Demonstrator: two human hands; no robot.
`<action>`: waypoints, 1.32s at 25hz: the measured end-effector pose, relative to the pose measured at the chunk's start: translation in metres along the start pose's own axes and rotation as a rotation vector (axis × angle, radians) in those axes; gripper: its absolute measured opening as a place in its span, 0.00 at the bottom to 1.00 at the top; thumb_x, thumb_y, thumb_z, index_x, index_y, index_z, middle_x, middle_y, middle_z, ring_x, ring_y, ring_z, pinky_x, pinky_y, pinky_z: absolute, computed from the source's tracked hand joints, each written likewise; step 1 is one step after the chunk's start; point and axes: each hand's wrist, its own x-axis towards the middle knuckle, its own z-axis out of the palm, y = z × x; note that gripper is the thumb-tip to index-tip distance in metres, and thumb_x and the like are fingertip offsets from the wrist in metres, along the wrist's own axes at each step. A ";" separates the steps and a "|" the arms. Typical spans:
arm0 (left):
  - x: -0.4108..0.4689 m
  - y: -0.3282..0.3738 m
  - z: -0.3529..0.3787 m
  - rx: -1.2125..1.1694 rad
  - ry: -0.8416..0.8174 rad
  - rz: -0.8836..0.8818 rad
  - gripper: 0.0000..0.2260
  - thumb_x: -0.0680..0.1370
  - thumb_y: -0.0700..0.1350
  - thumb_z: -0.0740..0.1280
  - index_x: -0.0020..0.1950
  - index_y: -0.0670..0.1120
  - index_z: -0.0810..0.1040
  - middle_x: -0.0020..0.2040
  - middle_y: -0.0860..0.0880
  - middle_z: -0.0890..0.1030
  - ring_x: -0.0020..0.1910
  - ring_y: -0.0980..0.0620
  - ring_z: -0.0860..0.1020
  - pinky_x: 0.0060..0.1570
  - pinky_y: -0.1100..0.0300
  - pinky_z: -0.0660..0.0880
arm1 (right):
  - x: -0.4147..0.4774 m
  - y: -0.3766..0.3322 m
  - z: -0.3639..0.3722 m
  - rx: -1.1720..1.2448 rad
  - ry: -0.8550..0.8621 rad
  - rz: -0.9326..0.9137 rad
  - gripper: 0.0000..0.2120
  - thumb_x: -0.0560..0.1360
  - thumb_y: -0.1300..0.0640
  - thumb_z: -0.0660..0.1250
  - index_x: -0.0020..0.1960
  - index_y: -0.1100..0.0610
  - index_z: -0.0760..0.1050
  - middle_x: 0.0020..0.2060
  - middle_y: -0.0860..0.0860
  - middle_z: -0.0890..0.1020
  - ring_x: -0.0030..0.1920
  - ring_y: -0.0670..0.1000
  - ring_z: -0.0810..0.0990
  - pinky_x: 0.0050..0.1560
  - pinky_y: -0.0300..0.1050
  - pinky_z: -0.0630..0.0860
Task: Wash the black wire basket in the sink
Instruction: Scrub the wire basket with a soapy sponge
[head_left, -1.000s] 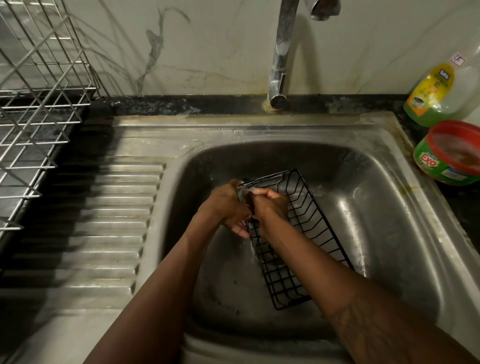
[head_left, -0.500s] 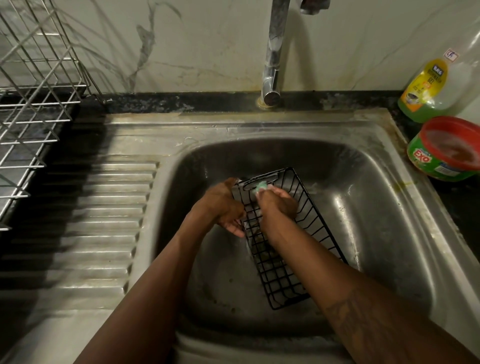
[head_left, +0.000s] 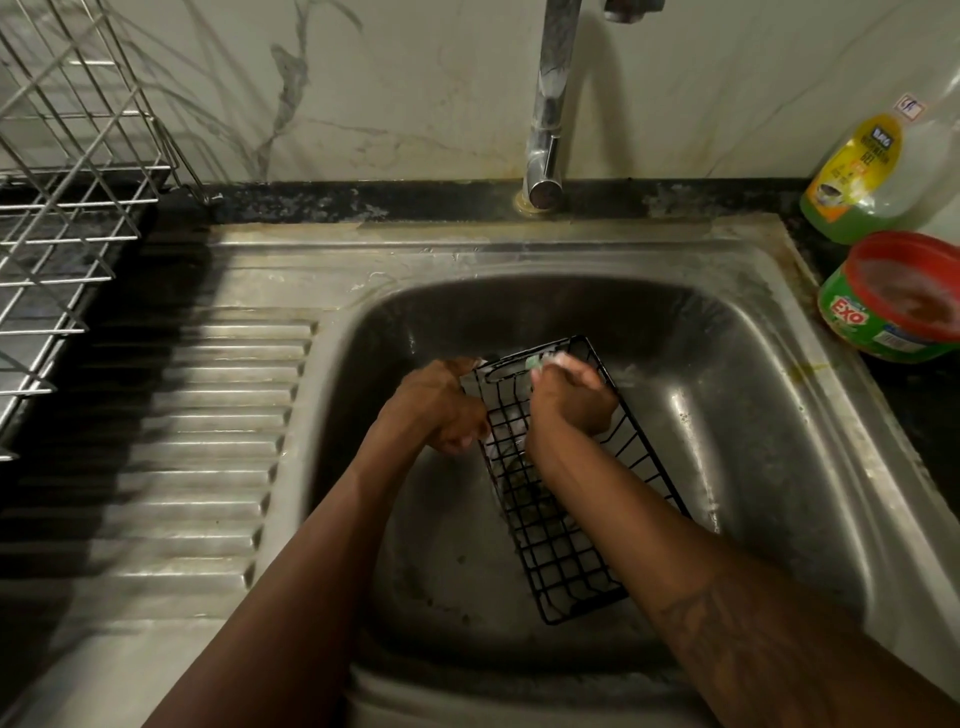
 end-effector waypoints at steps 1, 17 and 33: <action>0.000 0.000 -0.001 0.047 0.038 0.008 0.39 0.72 0.41 0.76 0.78 0.59 0.62 0.51 0.45 0.86 0.38 0.51 0.86 0.39 0.58 0.83 | 0.000 0.001 0.000 0.043 0.017 -0.042 0.11 0.72 0.71 0.74 0.49 0.58 0.83 0.42 0.52 0.85 0.41 0.49 0.86 0.38 0.36 0.82; 0.004 -0.009 -0.001 0.321 0.147 0.234 0.30 0.70 0.50 0.79 0.71 0.55 0.76 0.67 0.49 0.78 0.63 0.50 0.76 0.57 0.63 0.72 | 0.009 0.011 -0.011 -0.065 0.086 0.035 0.09 0.74 0.68 0.73 0.44 0.54 0.81 0.44 0.54 0.85 0.43 0.50 0.86 0.40 0.39 0.84; 0.002 -0.007 -0.002 0.210 0.261 0.211 0.18 0.78 0.45 0.65 0.67 0.56 0.78 0.46 0.50 0.76 0.40 0.52 0.78 0.41 0.59 0.78 | -0.012 -0.001 -0.009 -0.380 -0.499 -0.826 0.07 0.77 0.66 0.69 0.53 0.59 0.83 0.45 0.51 0.85 0.46 0.47 0.84 0.49 0.41 0.82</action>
